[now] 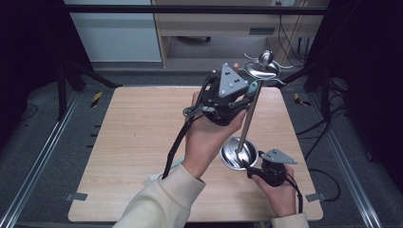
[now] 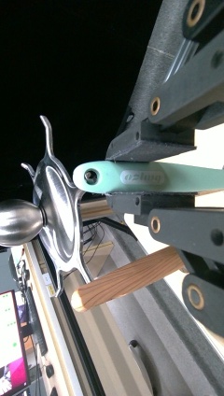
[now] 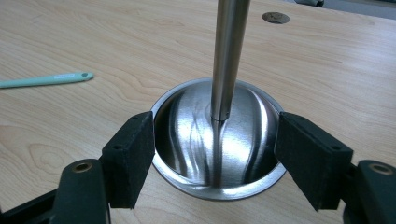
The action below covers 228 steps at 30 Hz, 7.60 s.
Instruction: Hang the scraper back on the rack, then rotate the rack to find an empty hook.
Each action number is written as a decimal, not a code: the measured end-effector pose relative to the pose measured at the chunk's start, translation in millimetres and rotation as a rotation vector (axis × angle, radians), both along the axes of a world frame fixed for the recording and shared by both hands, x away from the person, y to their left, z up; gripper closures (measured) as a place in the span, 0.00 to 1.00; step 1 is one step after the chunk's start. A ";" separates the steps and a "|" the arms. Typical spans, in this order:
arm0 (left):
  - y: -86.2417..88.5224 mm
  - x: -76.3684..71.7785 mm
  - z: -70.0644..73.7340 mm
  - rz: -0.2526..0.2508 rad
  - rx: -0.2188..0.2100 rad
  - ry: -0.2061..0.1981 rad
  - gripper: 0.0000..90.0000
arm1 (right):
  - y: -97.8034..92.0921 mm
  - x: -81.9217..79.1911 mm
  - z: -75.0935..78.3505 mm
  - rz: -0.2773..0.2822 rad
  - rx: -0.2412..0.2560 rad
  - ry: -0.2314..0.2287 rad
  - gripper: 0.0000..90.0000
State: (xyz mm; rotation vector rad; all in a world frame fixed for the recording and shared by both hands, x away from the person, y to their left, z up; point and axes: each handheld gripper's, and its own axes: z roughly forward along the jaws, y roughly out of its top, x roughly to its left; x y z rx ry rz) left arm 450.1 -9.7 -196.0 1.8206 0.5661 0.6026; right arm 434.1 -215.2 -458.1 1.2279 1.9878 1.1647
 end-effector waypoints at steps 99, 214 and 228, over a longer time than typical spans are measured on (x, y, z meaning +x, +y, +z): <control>166.1 -43.2 -280.6 0.019 0.282 0.260 0.07 | -35.5 -0.1 197.2 0.035 0.182 -0.358 1.00; 206.5 -30.0 -262.6 0.083 0.253 0.278 0.07 | 22.6 -13.6 119.2 0.050 0.139 -0.332 0.93; 230.1 -22.8 -258.7 0.135 0.246 0.280 0.07 | 16.8 -7.0 54.6 -0.043 0.116 -0.220 0.40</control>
